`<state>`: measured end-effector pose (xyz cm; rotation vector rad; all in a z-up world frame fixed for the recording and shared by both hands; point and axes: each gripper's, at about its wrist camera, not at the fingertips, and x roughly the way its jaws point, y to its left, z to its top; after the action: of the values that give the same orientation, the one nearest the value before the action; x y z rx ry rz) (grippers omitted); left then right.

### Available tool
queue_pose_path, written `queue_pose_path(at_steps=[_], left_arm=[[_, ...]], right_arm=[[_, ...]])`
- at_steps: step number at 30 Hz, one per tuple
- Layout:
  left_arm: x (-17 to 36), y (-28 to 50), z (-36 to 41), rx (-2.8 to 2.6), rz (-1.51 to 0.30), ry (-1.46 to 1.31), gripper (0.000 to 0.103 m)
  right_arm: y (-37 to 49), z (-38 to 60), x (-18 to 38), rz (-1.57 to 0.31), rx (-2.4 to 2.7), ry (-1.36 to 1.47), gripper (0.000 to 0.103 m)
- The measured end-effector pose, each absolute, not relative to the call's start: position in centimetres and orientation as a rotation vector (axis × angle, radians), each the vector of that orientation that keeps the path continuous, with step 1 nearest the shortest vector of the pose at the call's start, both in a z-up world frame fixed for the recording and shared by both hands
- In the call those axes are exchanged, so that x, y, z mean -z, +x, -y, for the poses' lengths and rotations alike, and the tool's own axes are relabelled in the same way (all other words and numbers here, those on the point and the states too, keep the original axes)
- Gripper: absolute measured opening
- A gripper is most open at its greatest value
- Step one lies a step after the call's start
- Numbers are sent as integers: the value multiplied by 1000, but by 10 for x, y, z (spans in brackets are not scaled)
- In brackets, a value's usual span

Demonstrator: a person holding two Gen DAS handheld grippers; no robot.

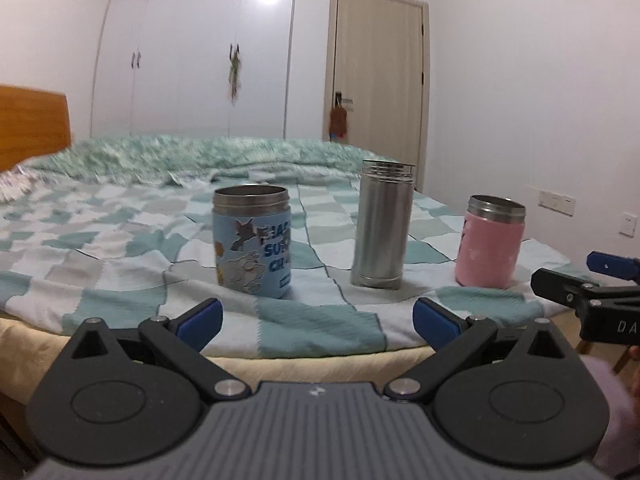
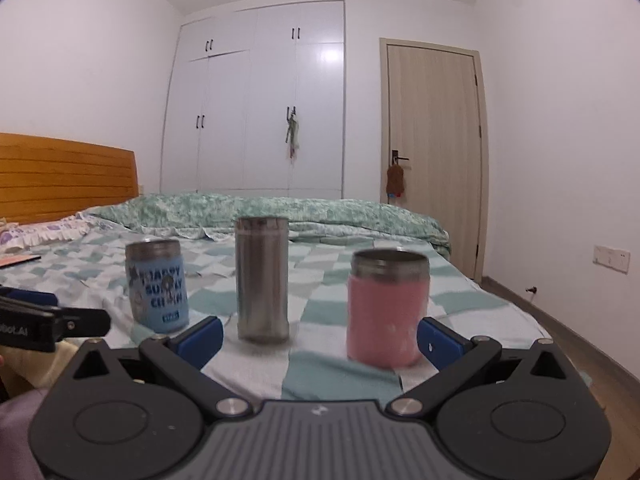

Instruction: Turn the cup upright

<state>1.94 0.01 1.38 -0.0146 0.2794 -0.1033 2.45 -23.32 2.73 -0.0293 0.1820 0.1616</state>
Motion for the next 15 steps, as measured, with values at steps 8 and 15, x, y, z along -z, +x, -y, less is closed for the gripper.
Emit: queue_pose_path(at_steps=[8, 15], left_arm=[[9, 16, -4, 60, -217, -50, 103], [9, 10, -5, 43, -183, -42, 103]], right_arm=[[24, 241, -13, -138, -125, -16, 103], [24, 245, -12, -128, -114, -9, 103]])
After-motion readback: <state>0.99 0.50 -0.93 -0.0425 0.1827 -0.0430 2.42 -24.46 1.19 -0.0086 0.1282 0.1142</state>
